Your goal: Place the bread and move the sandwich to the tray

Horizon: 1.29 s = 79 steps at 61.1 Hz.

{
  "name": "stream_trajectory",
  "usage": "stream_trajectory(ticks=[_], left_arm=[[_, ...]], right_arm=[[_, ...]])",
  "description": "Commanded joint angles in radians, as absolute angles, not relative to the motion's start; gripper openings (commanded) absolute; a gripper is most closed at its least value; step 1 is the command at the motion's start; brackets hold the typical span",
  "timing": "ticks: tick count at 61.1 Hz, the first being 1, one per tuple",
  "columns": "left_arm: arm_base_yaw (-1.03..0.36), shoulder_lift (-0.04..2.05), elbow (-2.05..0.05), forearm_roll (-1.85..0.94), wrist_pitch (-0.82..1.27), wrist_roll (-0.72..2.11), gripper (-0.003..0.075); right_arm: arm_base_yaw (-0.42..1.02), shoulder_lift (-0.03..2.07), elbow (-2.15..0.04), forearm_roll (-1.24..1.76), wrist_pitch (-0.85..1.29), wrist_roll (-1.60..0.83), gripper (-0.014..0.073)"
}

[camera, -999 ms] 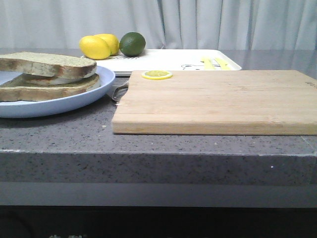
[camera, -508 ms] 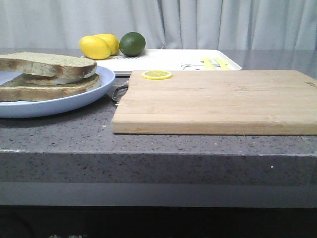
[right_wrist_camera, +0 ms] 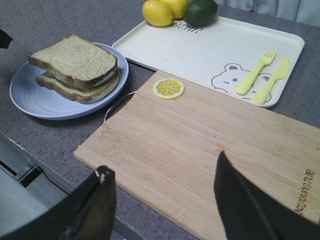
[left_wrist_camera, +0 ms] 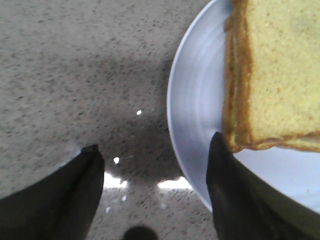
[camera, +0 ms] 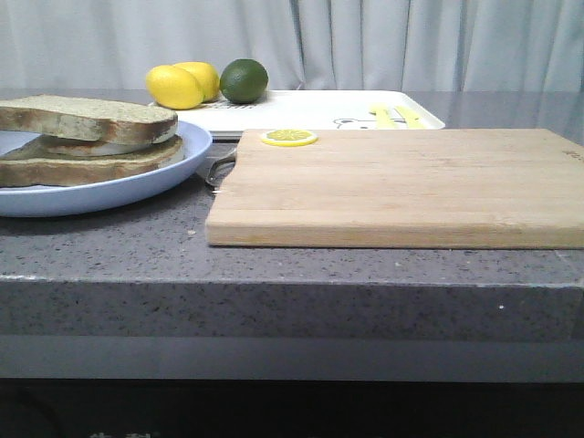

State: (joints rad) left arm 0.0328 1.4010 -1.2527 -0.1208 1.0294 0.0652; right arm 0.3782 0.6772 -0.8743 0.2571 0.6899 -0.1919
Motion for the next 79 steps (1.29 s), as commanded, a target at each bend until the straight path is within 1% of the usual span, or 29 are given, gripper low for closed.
stream_trajectory(ticks=[1,7,13,36,38,41,55,61,67,79], left_arm=[[0.095,1.433,-1.301,-0.296,0.988,0.187,0.0439],[0.148,1.494,-1.301,-0.391,0.988,0.231,0.0439],[0.168,1.541,-1.301,-0.451,0.988,0.252,0.0438],[0.168,1.652,-1.301,-0.572,1.001,0.326,0.0431],[0.168,1.654,-1.301,-0.572,1.004,0.326,0.0416],[0.168,1.657,-1.301,-0.572,1.004,0.326,0.037],[0.168,1.663,-1.301,-0.572,1.004,0.326,0.012],[0.168,1.663,-1.301,-0.572,1.002,0.326,0.0033],[0.168,1.663,-1.301,-0.572,0.981,0.326,-0.002],[0.168,1.663,-1.301,-0.572,0.95,0.326,-0.002]], right_arm=[[0.372,0.677,-0.899,0.262,0.622,-0.19,0.0456],[0.372,0.677,-0.899,0.262,0.622,-0.19,0.0456],[0.372,0.677,-0.899,0.262,0.622,-0.19,0.0456],[0.372,0.677,-0.899,0.262,0.622,-0.19,0.0456],[0.372,0.677,-0.899,0.262,0.622,-0.19,0.0456],[0.372,0.677,-0.899,0.262,0.622,-0.19,0.0456],[0.372,0.677,-0.899,0.262,0.622,-0.19,0.0456],[0.372,0.677,-0.899,0.262,0.622,-0.19,0.0456],[0.372,0.677,-0.899,0.262,0.622,-0.19,0.0456],[0.372,0.677,-0.899,0.262,0.622,-0.19,0.0456]])
